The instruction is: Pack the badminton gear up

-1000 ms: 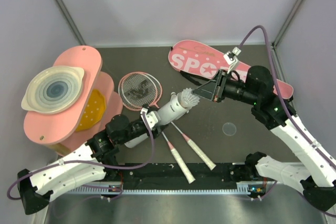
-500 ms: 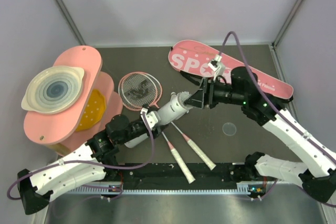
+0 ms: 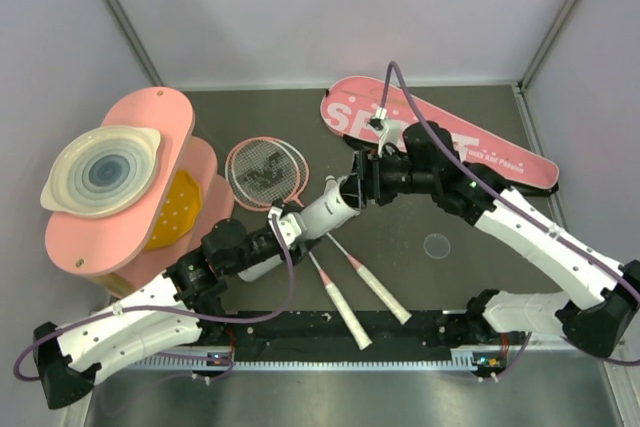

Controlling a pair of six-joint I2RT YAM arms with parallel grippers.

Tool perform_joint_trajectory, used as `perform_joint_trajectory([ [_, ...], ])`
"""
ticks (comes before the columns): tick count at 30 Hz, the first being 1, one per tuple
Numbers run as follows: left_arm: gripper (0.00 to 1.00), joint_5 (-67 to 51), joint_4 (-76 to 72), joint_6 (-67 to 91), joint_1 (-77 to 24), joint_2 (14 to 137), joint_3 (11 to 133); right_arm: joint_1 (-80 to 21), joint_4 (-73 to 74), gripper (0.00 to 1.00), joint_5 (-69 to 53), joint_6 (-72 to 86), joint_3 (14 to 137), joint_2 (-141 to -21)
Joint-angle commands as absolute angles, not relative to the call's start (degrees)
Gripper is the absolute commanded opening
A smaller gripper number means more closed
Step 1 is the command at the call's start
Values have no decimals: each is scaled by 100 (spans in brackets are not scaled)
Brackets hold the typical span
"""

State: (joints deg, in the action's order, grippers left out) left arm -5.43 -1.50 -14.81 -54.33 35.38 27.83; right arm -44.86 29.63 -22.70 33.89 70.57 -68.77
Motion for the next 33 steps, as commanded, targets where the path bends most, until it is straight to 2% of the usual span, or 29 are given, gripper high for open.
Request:
perform_joint_trajectory([
  [1,11,-554,-633,-1486,-5423,3498,2848,-4570,2883,78,-1568,2971,7296,-6145],
  [3,10,-510,-642,-1468,-5423,3524,2874,-4570,2874,88,-1075,2866,7199,-5566],
  [6,10,-466,-633,-1468,-5423,3524,2874,-4553,2839,99,-64,2707,6900,-4888],
  [11,10,-370,-642,-1459,-5423,3472,2874,-4081,3381,99,1116,3555,6785,-4780],
  [15,10,-212,-650,-1485,-5423,3358,2857,-3351,3551,98,414,4077,6706,-5492],
  [20,10,121,-677,-1521,-5423,3138,2830,-3269,3463,94,141,3877,6697,-6792],
  [26,10,702,-712,-1643,-5423,2735,2786,-4314,2717,92,949,3314,6390,-8066],
  [33,10,1274,-975,-1767,-5423,2154,2611,-5255,1416,89,1766,3191,5853,-8814],
])
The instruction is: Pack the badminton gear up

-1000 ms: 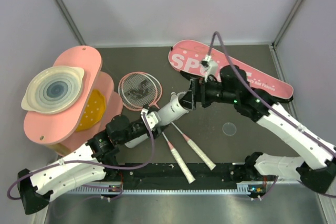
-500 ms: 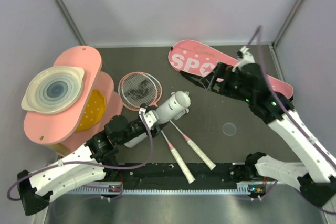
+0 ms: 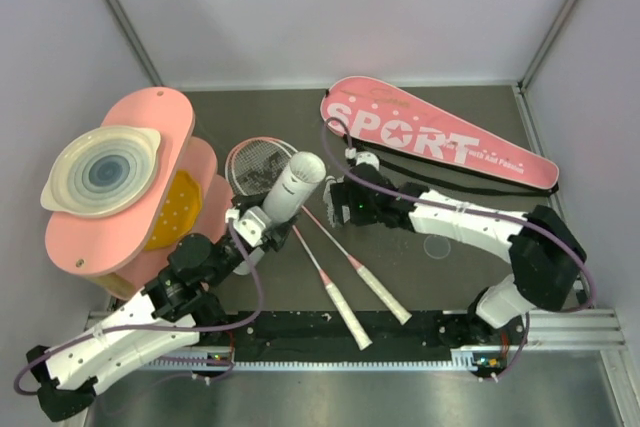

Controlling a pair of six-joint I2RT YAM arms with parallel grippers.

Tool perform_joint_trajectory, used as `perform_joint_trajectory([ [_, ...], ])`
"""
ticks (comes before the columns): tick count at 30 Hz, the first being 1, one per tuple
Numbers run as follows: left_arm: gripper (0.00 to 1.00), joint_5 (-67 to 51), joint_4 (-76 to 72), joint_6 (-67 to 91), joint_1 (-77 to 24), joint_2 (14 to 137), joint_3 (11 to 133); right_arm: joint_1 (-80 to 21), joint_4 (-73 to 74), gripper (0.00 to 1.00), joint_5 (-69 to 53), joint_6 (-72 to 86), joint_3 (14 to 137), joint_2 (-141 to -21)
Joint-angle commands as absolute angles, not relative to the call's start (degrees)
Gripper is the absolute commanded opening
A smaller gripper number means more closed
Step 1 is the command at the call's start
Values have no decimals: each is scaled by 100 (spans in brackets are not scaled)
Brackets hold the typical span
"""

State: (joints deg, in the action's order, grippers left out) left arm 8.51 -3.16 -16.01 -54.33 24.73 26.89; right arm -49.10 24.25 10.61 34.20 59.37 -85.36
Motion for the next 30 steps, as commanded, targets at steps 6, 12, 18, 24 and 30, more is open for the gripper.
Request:
perform_joint_trajectory([
  [6,10,1310,-1098,-1767,-5423,1881,2540,-5510,1608,79,2459,3120,6432,-9701],
  [12,10,1275,-1134,-1784,-5432,1854,2514,-5625,2257,70,3048,3287,7223,-10335],
  [18,10,1239,-1125,-1775,-5423,1890,2514,-5651,2645,61,3480,3419,7620,-10740],
  [24,10,1213,-1134,-1767,-5423,1890,2505,-5651,2760,41,3550,3542,7401,-10714],
  [30,10,1178,-1134,-1784,-5423,1933,2505,-5651,2769,16,3603,3524,7190,-10442],
])
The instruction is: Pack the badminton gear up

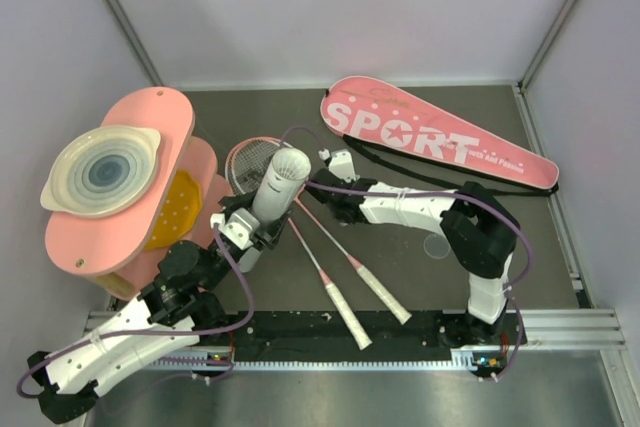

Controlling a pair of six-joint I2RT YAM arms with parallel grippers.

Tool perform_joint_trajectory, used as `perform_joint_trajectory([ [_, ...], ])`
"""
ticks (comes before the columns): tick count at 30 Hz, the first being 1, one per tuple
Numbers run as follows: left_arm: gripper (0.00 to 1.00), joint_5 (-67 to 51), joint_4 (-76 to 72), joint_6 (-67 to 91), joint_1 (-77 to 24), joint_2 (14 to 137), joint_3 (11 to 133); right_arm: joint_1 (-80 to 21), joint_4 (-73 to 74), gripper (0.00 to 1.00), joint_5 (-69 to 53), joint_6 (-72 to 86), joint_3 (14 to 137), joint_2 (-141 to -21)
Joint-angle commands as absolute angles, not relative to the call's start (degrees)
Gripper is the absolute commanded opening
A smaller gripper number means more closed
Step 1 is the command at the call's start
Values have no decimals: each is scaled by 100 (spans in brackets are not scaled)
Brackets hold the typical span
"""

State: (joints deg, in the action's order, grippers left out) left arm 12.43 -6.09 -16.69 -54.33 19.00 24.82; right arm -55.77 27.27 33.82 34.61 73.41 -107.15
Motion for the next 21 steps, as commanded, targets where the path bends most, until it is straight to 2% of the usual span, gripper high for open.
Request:
perform_joint_trajectory([
  [1,10,1178,-1134,-1784,-5423,1942,2505,-5643,2760,10,3604,3516,7155,-10372],
  [4,10,1204,-1125,-1793,-5432,1951,2505,-5608,2777,0,3586,3533,6926,-9951],
  [6,10,1213,-1125,-1802,-5423,1960,2505,-5511,2769,0,3446,3568,6663,-9696],
  [10,10,1195,-1108,-1819,-5423,2030,2505,-5353,2786,0,3341,3524,6136,-8442],
  [13,10,1117,-1107,-1828,-5423,2118,2505,-4828,2751,0,2727,3603,5635,-7588],
  [17,10,950,-1046,-1837,-5423,2294,2540,-3729,2488,0,1050,3507,5134,-5789],
  [21,10,747,-1028,-1820,-5423,2417,2558,-2674,2426,0,-1249,3691,5430,-4977],
])
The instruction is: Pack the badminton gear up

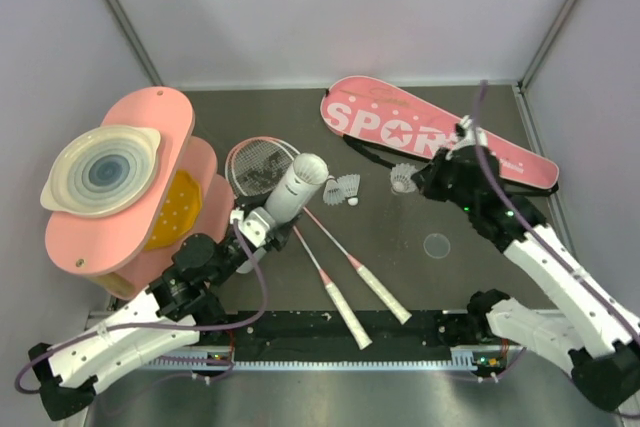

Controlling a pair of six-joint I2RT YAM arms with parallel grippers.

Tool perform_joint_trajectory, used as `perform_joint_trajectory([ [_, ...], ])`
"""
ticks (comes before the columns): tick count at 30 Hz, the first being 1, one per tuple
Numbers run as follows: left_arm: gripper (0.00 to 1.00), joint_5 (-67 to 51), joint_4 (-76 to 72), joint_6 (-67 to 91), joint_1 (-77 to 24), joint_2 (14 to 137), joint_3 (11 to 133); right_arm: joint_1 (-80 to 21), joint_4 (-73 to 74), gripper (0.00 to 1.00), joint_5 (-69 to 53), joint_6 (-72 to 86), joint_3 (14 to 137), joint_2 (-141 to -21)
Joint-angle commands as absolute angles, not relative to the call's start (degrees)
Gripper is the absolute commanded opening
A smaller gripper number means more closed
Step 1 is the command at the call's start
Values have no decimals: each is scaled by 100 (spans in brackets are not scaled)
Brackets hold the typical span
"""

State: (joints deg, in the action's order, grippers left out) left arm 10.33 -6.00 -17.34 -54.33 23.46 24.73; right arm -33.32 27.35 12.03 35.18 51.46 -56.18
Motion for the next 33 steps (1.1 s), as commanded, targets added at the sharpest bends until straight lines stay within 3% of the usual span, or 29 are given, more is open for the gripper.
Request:
perform_joint_trajectory([
  [1,10,704,-1028,-1837,-5423,2452,2558,-2550,2417,0,-1587,3822,5571,-4922],
  [9,10,107,-923,-1819,-5423,2733,2601,-2435,1672,0,-3585,4683,6995,-5124],
  [19,10,-167,-870,-1802,-5423,2874,2645,-3409,1767,0,-3358,4456,7471,-5440],
  [32,10,-351,-905,-1811,-5423,2795,2610,-3858,2127,0,-2522,3955,7453,-5994],
  [33,10,-343,-914,-1811,-5423,2795,2610,-3954,2231,4,-2514,3912,7479,-6046],
])
